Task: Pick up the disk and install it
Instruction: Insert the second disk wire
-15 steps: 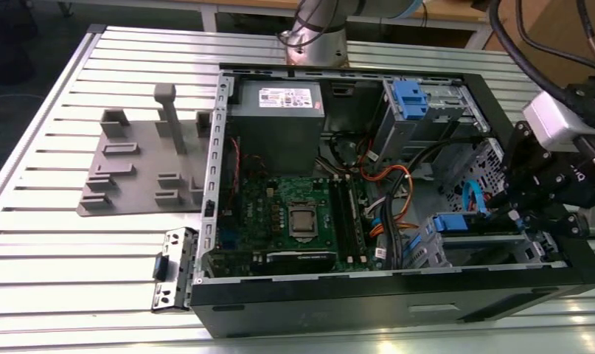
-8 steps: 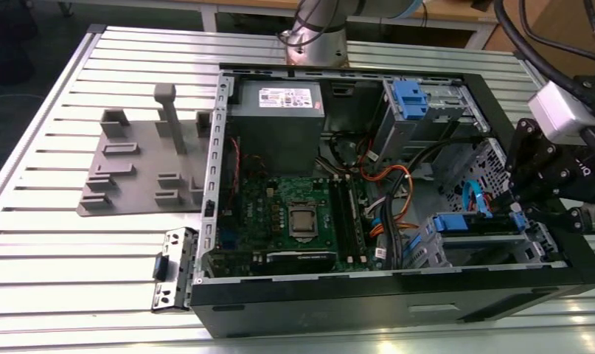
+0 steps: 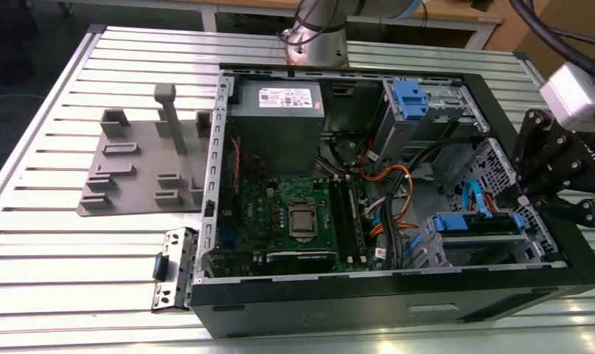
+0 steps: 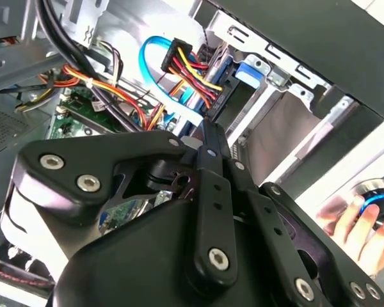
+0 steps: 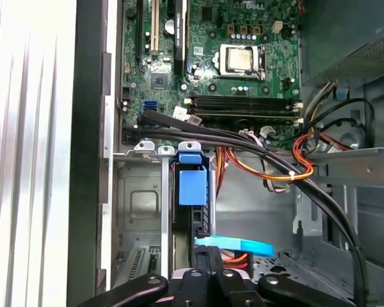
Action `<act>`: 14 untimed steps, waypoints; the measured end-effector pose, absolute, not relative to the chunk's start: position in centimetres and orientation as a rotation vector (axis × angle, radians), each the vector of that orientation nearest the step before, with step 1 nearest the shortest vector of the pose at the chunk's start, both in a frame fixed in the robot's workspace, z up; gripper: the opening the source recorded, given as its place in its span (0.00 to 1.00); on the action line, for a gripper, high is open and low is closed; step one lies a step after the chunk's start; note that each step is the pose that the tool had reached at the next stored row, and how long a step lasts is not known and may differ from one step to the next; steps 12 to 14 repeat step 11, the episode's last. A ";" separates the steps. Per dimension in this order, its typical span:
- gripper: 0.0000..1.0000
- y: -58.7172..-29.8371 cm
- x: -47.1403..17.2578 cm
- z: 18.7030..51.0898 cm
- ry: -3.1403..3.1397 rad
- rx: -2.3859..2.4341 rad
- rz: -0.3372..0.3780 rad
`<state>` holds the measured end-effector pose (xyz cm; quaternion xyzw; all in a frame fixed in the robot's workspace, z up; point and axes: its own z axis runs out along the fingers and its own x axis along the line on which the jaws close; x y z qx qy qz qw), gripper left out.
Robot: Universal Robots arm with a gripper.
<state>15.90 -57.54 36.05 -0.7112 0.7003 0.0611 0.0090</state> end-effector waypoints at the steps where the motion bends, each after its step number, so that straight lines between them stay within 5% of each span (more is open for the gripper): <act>1: 0.10 -57.5 15.9 36.3 2.187 -2.221 0.192; 14: 0.10 -57.5 15.9 36.6 2.187 -2.221 0.193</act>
